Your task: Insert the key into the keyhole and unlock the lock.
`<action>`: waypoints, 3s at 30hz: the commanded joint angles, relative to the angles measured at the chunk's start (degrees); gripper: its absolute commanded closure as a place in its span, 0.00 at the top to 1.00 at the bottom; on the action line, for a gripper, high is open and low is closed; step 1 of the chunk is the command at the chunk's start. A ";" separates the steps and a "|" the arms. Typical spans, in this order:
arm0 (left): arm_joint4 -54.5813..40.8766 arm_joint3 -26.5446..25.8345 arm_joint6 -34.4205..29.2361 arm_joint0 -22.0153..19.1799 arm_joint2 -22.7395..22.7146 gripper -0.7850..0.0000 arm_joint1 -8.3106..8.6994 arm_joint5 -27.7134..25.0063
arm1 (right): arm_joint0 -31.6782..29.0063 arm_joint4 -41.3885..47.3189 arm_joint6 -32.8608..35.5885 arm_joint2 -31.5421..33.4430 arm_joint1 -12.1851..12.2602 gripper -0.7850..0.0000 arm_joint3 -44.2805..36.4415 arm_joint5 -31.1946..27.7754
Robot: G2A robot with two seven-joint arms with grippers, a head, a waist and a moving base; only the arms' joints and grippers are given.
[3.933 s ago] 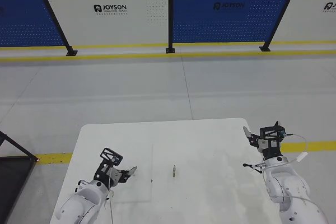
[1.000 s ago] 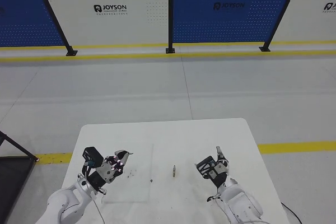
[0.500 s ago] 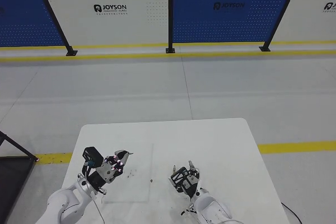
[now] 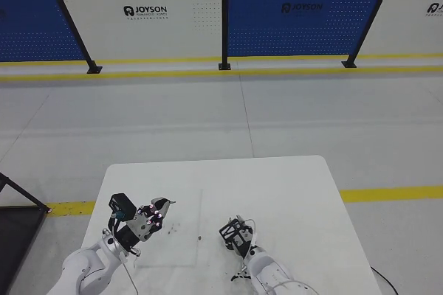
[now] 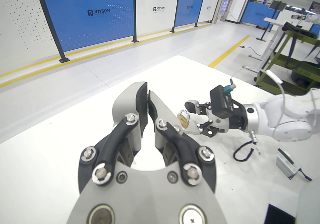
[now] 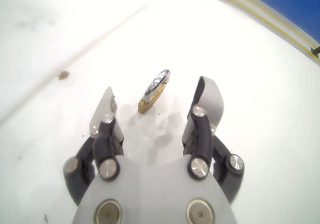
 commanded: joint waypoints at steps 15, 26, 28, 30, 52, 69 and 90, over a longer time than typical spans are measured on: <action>0.00 0.00 0.00 0.00 0.00 0.00 0.00 0.00 | 0.70 0.10 -1.99 -0.26 -0.89 0.00 1.59 0.21; -4.70 0.44 2.70 -1.33 1.89 0.00 -0.05 -4.62 | -6.76 13.93 -22.53 15.37 3.40 0.00 -10.40 -25.40; -7.56 1.44 3.91 -2.21 2.76 0.00 -0.04 -7.77 | -7.35 15.91 -24.60 17.26 4.15 0.00 -10.80 -33.93; -9.68 2.33 4.88 -3.28 3.73 0.00 -0.05 -10.56 | -7.45 18.56 -27.66 19.04 4.62 0.00 -10.79 -40.03; -22.84 9.03 5.69 -11.20 17.52 0.00 0.03 -18.60 | -3.35 19.70 -36.27 21.10 6.03 0.00 -5.71 -66.66; -22.29 16.91 30.41 -18.13 32.90 0.00 -2.99 -18.60 | 0.56 40.99 -50.32 7.83 4.35 0.00 -3.07 -67.65; -14.26 25.52 40.17 -24.84 40.94 0.00 -6.87 -18.22 | 0.76 43.03 -50.31 7.18 3.85 0.00 -2.34 -67.65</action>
